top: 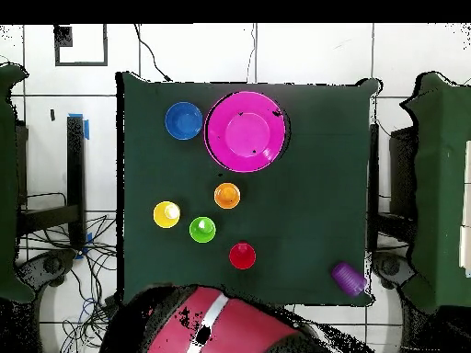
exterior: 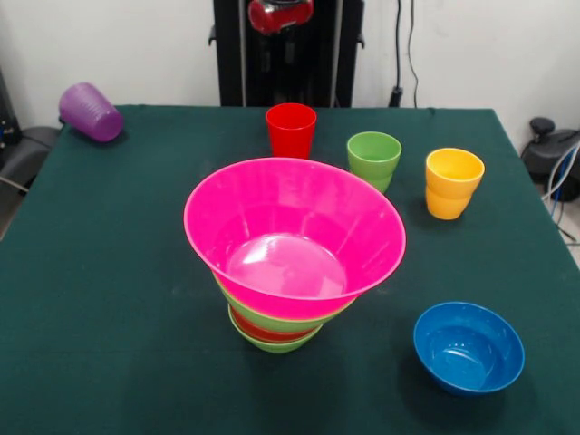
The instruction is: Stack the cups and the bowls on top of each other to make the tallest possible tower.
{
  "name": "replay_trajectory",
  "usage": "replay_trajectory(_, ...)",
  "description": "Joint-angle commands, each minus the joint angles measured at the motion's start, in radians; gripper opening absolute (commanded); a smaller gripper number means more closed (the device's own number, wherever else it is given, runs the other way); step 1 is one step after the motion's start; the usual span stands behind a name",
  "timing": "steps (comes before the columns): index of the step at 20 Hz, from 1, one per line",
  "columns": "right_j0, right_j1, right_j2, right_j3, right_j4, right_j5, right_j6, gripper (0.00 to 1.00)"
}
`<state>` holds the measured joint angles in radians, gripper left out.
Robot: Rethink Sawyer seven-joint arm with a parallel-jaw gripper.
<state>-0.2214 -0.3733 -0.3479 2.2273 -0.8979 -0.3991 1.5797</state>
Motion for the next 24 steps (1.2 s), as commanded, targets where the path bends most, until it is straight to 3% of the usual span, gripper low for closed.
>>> replay_trajectory(1, 0.032, 0.285, -0.040, -0.098, 0.001, -0.030, 0.089, 1.00)
replay_trajectory(13, -0.012, 0.373, -0.066, -0.190, -0.005, -0.083, 0.075, 1.00)
replay_trajectory(24, 0.060, 0.521, -0.103, -0.209, 0.121, -0.220, 0.082, 1.00)
